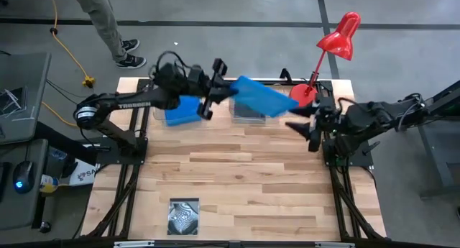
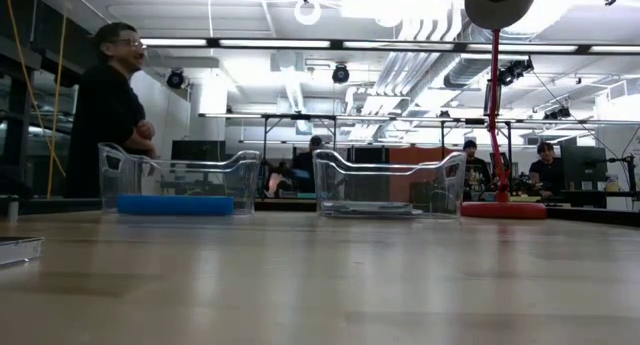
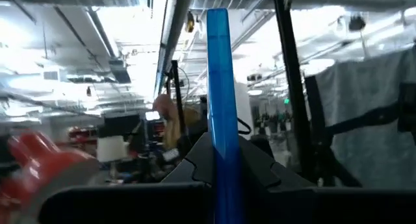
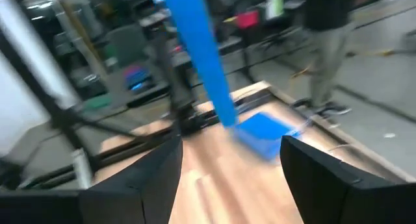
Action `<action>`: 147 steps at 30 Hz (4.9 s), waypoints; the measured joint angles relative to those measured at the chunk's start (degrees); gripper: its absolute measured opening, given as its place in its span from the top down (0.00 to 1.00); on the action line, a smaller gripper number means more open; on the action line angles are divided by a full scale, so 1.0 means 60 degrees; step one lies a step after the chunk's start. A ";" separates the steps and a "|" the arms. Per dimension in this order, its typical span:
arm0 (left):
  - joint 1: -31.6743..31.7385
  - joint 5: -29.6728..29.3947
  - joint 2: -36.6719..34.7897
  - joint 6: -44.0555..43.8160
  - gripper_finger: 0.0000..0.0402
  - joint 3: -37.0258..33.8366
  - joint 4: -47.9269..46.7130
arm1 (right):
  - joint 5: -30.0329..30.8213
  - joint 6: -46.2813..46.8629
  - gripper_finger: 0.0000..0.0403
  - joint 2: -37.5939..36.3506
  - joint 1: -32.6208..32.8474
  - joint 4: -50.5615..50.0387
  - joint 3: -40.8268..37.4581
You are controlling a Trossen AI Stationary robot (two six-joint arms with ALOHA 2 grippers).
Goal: Pick & place jewel cases by type
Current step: Put the blue CD case into the left transparent bin
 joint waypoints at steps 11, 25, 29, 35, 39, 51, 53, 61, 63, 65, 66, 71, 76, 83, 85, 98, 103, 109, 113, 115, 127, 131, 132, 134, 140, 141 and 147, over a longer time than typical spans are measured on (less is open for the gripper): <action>0.2462 -0.0184 -0.0161 -0.0388 0.95 0.2542 -0.0410 | 0.3247 0.0126 0.41 -0.0153 -0.0043 -0.0302 0.0000; 0.6943 0.0223 -0.0231 -0.3612 0.95 0.3321 -0.0909 | 0.4075 0.0965 0.41 0.1250 -0.1227 -0.0506 0.0000; 0.7703 0.0526 -0.0232 -0.4276 0.95 0.3321 -0.1117 | 0.4073 0.1088 0.41 0.1533 -0.1730 -0.0506 0.0000; 0.8574 0.0654 -0.0231 -0.4656 0.95 0.3305 -0.1308 | 0.3932 0.0890 0.41 0.1581 -0.2633 -0.0565 0.0000; 0.8648 0.0324 -0.0231 -0.4596 0.95 0.3281 -0.1573 | 0.3637 0.0588 0.40 0.1581 -0.3385 -0.0571 0.0000; 0.7721 -0.1041 -0.0680 -0.2417 0.95 0.3272 -0.4052 | 0.1922 -0.0548 0.40 0.1574 -0.5756 -0.0579 0.0000; 0.7561 -0.1457 -0.0800 -0.2042 0.95 0.3266 -0.4523 | 0.1647 -0.0593 0.40 0.1574 -0.6027 -0.0612 0.0000; 0.6843 -0.3431 -0.1920 -0.1649 0.95 0.2179 -0.4624 | 0.0890 -0.0656 0.40 0.1574 -0.6966 -0.1356 0.0000; 0.6625 -0.3943 -0.2391 -0.1655 0.95 0.1592 -0.4599 | 0.0857 -0.0918 0.40 0.1574 -0.7150 -0.1524 -0.0004; 0.6436 -0.4372 -0.2922 -0.1741 0.95 0.0937 -0.4588 | 0.0720 -0.1285 0.40 0.1574 -0.7339 -0.1538 -0.0004; 0.6332 -0.4577 -0.3197 -0.1856 0.95 0.0588 -0.4587 | 0.0667 -0.1423 0.40 0.1574 -0.7434 -0.1524 -0.0004; 0.5402 -0.6173 -0.4441 -0.2233 0.95 -0.1214 -0.4612 | 0.0543 -0.1872 0.40 0.1574 -0.7903 -0.1424 -0.0004; 0.4187 -0.7936 -0.5370 -0.2936 0.95 -0.2890 -0.4663 | -0.0003 -0.2278 0.40 0.1574 -0.8339 -0.1080 -0.0004; 0.2698 -1.0281 -0.6086 -0.4389 0.95 -0.4687 -0.4959 | -0.0290 -0.2380 0.40 0.1574 -0.8660 -0.0928 -0.0004; 0.2351 -1.0985 -0.6343 -0.4729 0.95 -0.5070 -0.5376 | -0.0311 -0.2378 0.40 0.1574 -0.8663 -0.0937 -0.0004; 0.1024 -1.2281 -0.8049 -0.7331 0.95 -0.6016 -0.9116 | -0.0563 -0.2362 0.40 0.1574 -0.8663 -0.0965 -0.0004; 0.0370 -1.3355 -0.8189 -0.8532 0.95 -0.6019 -1.0810 | -0.0547 -0.2362 0.40 0.1574 -0.8663 -0.0968 -0.0004; 0.0085 -1.3508 -0.8739 -0.9495 0.95 -0.6019 -1.2455 | -0.0579 -0.2354 0.40 0.1574 -0.8663 -0.0968 -0.0004; 0.0063 -1.3396 -0.8801 -0.9982 0.95 -0.6019 -1.3212 | -0.0579 -0.2335 0.40 0.1574 -0.8663 -0.0968 -0.0004; 0.0063 -1.3229 -0.8784 -1.0178 0.95 -0.6019 -1.3462 | -0.0579 -0.2343 0.40 0.1574 -0.8663 -0.0968 -0.0004; 0.0066 -1.2618 -0.8188 -1.1102 0.95 -0.6019 -1.4059 | -0.0639 -0.2289 0.40 0.1574 -0.8663 -0.0972 -0.0004; 0.0070 -1.2620 -0.7798 -1.1503 0.95 -0.6016 -1.4095 | -0.0656 -0.2285 0.40 0.1574 -0.8663 -0.0972 -0.0004; 0.0070 -1.2613 -0.7692 -1.1599 0.95 -0.6018 -1.4101 | -0.0656 -0.2285 0.40 0.1574 -0.8663 -0.0972 -0.0004; 0.0070 -1.2553 -0.7481 -1.1783 0.95 -0.6016 -1.4103 | -0.0656 -0.2285 0.40 0.1574 -0.8663 -0.0972 -0.0004; 0.0070 -1.2271 -0.6865 -1.2089 0.95 -0.6016 -1.4088 | -0.0655 -0.2327 0.40 0.1574 -0.8662 -0.0972 -0.0004; 0.0070 -1.2268 -0.6776 -1.2186 0.95 -0.6016 -1.4063 | -0.0654 -0.2336 0.40 0.1574 -0.8663 -0.0972 -0.0004; 0.0070 -1.2217 -0.6505 -1.2080 0.95 -0.6016 -1.3304 | -0.0652 -0.2365 0.40 0.1574 -0.8663 -0.0972 -0.0004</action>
